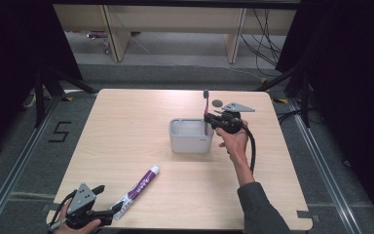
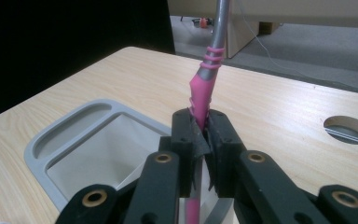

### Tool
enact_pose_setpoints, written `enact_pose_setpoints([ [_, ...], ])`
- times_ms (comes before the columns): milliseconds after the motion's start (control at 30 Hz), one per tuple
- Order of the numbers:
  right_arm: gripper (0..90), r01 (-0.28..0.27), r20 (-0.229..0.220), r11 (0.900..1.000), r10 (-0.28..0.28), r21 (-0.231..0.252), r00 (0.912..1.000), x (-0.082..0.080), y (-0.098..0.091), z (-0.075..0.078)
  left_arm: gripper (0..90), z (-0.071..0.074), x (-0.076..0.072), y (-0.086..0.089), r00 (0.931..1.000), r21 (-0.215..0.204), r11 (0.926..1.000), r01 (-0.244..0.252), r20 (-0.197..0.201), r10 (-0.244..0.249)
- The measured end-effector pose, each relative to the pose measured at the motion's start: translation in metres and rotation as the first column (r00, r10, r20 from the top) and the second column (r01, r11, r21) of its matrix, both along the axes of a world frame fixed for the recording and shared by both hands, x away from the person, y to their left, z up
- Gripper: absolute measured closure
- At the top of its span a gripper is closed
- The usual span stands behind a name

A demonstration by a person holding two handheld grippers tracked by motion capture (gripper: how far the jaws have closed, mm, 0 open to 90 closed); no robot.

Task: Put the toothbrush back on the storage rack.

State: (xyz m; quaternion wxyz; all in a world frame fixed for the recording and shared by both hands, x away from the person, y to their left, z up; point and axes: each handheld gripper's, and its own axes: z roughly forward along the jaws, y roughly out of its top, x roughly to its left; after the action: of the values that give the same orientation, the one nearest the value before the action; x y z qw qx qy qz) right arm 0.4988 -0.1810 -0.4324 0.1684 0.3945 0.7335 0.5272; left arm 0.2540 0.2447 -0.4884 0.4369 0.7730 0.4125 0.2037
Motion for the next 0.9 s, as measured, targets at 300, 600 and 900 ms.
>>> enact_pose_setpoints([
  [300,81.8,0.003,-0.011,1.0000,-0.003,-0.001,0.9999,-0.0006,-0.0005,-0.0019,14.8,-0.0003,0.0000,-0.0006,1.0000,-0.004,1.0000,-0.002,-0.001,0.002],
  [600,80.1,0.010,-0.012,0.9999,-0.010,-0.013,0.9999,-0.0008,0.0000,-0.0056,14.8,-0.0001,0.0001,-0.0002,1.0000,-0.002,1.0000,0.000,0.000,0.000],
  [900,76.2,0.009,0.014,0.9998,-0.009,-0.017,0.9999,0.0009,-0.0016,-0.0062,14.8,0.0000,0.0000,-0.0001,1.0000,-0.001,1.0000,0.000,0.000,0.000],
])
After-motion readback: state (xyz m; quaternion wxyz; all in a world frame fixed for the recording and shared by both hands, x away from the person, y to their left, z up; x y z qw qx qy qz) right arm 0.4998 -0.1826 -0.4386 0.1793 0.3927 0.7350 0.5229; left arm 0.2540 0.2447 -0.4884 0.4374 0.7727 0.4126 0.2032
